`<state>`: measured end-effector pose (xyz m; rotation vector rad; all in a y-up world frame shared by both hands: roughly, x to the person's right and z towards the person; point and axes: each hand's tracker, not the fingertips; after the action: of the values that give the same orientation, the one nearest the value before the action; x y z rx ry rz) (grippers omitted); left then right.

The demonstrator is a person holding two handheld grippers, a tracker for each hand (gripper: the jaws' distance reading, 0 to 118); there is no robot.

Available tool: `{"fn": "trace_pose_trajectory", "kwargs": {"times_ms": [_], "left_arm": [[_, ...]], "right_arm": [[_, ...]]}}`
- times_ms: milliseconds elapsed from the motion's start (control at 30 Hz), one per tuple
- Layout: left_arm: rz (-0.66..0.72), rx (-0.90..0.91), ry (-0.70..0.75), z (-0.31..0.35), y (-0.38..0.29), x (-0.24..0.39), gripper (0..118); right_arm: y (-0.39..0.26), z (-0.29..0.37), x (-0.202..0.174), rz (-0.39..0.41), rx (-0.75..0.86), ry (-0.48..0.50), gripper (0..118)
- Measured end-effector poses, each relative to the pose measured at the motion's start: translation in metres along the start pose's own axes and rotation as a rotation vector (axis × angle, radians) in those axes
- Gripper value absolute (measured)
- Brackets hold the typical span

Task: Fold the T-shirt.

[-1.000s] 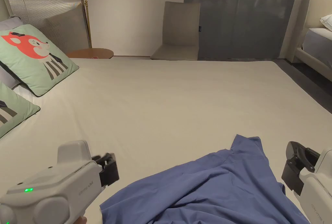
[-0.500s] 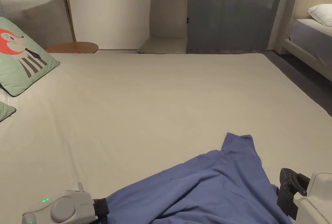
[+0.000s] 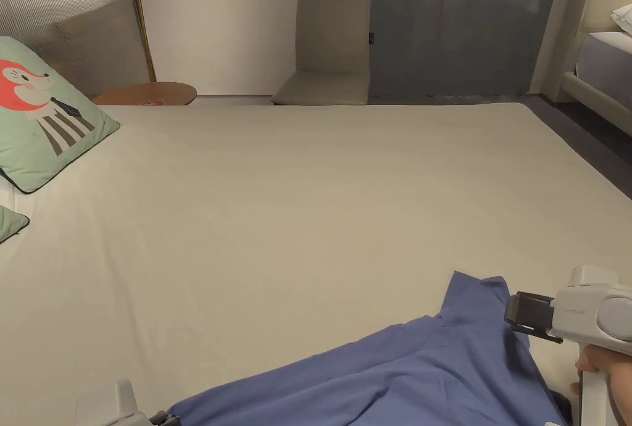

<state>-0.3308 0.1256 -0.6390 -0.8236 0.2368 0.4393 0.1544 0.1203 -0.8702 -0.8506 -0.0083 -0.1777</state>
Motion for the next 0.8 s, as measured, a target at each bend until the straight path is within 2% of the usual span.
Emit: {"fn": "trace_pose_trajectory", "kwargs": {"times_ms": [100,200,233,300,333,367,433,467,633,700,800], "left_arm": [[-0.016,-0.002,0.005,-0.006,0.002,-0.004,5],[-0.022,-0.007,0.010,-0.007,0.001,-0.001,5],[-0.027,-0.007,0.014,-0.008,0.000,0.000,5],[-0.041,-0.005,0.020,-0.006,-0.001,0.003,5],[-0.044,-0.003,0.023,-0.002,-0.002,0.005,5],[-0.046,-0.002,0.022,-0.001,-0.002,0.005,5],[-0.051,0.002,0.022,0.003,0.000,0.007,5],[-0.053,0.006,0.020,0.000,0.002,0.003,5],[-0.067,0.119,-0.030,0.030,0.015,0.004,5],[-0.102,0.182,-0.011,0.048,0.024,0.011,5],[-0.138,0.283,-0.028,0.076,0.032,0.018,5]], "right_arm": [[0.000,-0.025,-0.002,-0.003,-0.072,-0.028,97],[-0.002,-0.039,-0.012,0.061,-0.115,-0.016,82],[-0.006,-0.035,-0.022,0.101,-0.128,-0.022,68],[-0.015,-0.032,-0.039,0.224,-0.096,-0.079,51],[-0.018,-0.027,-0.046,0.293,-0.063,-0.070,28],[-0.021,-0.024,-0.055,0.331,-0.058,-0.030,11],[-0.027,-0.012,-0.065,0.409,-0.028,-0.099,10],[-0.029,-0.004,-0.063,0.432,0.014,-0.086,10],[-0.032,0.063,-0.037,0.302,0.252,-0.035,10],[-0.038,0.103,-0.028,0.275,0.332,0.032,10],[-0.055,0.160,-0.024,0.269,0.435,0.061,10]]}}
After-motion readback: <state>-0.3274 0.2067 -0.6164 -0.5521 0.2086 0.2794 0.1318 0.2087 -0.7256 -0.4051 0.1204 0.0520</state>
